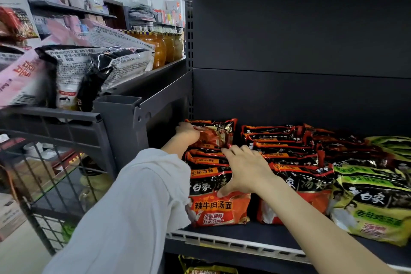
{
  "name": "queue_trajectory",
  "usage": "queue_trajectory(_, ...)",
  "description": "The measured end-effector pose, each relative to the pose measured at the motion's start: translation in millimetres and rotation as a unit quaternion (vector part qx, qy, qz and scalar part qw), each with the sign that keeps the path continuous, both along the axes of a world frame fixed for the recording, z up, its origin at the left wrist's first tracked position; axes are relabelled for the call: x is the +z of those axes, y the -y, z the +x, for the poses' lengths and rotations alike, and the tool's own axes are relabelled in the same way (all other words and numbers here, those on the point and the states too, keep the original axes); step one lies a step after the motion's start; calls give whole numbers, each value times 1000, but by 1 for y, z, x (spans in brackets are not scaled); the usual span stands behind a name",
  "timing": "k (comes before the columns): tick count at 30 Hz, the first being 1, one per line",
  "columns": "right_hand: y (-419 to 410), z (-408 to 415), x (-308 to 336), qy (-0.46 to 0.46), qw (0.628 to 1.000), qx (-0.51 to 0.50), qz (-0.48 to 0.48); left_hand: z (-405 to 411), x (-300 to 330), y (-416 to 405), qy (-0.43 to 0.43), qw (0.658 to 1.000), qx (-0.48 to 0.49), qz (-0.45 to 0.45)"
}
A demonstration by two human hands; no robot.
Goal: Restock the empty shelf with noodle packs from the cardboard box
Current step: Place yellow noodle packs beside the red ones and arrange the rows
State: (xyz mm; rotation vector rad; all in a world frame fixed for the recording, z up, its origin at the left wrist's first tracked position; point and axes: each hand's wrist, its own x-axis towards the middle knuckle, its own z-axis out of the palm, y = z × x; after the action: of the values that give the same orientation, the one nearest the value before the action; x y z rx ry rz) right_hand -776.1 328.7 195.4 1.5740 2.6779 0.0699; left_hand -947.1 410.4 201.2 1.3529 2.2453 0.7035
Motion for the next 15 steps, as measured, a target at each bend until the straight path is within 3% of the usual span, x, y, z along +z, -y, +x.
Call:
queue_trajectory(3,0,1,-1,-6,1000,1,-4,-11,-3,0,33,999,10,35)
queue_trajectory(9,0,0,-1,-10,1000,5,-5,3,5,5,16,991,-81,101)
queue_trajectory(15,2,2,-2,-18,1000,6,-6,4,6,1,45,984,-86,149)
